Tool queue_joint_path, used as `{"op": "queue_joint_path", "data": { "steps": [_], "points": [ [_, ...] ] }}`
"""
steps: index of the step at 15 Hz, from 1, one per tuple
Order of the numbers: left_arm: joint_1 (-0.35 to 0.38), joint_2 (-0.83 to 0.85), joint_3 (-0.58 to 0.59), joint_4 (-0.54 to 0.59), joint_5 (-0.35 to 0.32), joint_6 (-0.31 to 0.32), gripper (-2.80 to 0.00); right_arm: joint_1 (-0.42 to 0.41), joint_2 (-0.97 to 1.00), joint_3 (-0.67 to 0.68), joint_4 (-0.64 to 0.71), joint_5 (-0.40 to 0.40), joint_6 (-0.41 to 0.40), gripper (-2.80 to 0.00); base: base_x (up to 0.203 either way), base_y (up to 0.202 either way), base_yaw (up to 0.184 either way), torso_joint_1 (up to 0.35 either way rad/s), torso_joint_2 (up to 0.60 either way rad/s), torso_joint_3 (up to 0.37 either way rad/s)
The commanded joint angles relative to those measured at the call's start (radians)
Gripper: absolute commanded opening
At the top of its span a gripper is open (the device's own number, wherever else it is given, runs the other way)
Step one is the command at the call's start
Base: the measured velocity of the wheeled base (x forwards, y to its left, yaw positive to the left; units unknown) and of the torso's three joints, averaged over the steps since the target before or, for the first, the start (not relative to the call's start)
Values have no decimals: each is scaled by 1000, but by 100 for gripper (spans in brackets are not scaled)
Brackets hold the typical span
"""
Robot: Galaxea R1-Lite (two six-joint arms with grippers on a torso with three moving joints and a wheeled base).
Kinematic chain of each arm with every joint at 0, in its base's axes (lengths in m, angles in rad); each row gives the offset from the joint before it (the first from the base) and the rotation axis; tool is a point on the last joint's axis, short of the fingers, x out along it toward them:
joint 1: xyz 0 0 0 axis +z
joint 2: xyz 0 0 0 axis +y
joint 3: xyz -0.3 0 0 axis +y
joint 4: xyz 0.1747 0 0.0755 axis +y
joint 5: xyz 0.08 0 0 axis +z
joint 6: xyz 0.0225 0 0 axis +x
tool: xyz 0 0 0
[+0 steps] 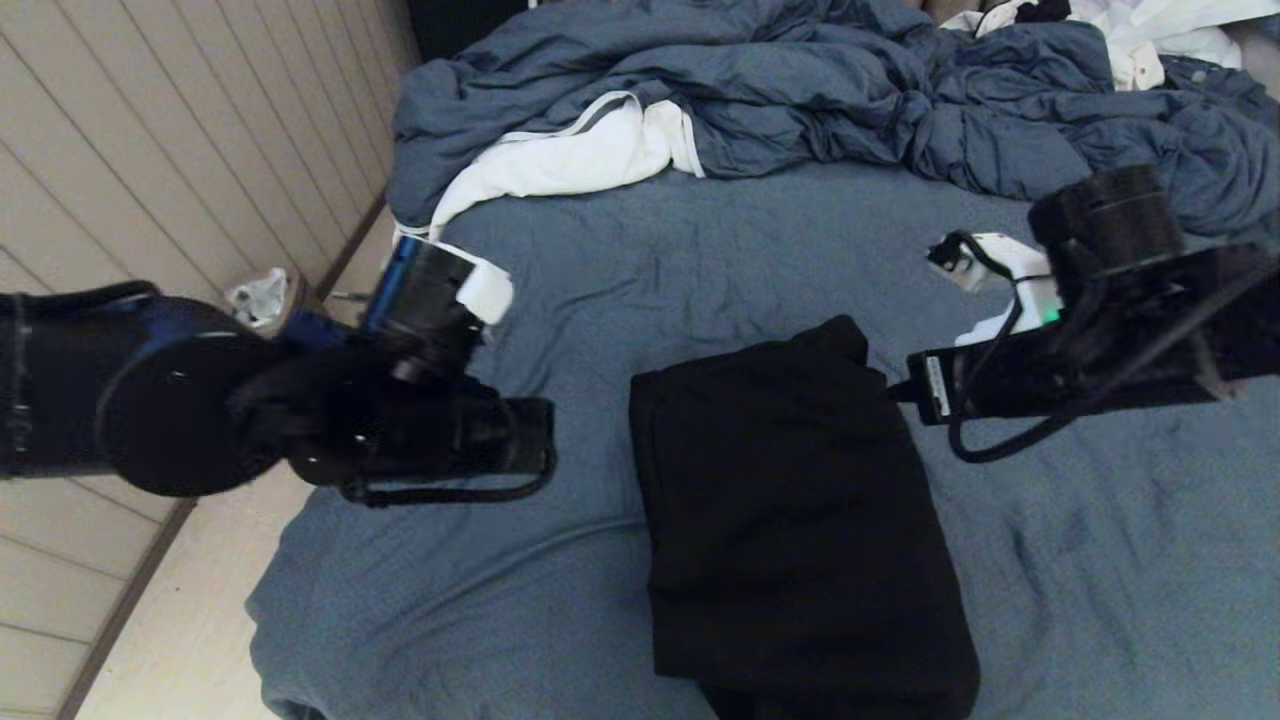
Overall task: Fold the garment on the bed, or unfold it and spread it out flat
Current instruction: Unfold the black sweatshirt
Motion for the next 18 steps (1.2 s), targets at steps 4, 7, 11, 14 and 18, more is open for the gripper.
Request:
{"op": "queue_joint_path", "data": {
  "steps": [4, 7, 11, 14, 18],
  "points": [
    [263, -349, 251, -12, -5, 91, -280, -12, -345, 133, 54, -5, 22, -280, 0, 0, 0, 0, 0, 0],
    [621, -514, 429, -55, -126, 203, -280, -66, -561, 357, 58, -9, 25, -280, 0, 0, 0, 0, 0, 0],
    [787, -811, 598, 9, -393, 355, -280, -169, -863, 630, 60, -29, 24, -280, 0, 0, 0, 0, 0, 0],
    [802, -923, 531, 295, -729, 375, -280, -197, -998, 772, 66, -28, 27, -280, 0, 0, 0, 0, 0, 0],
    [765, -962, 598, 320, -862, 419, -280, -199, -1079, 836, 68, -22, 60, -280, 0, 0, 0, 0, 0, 0]
  ]
}}
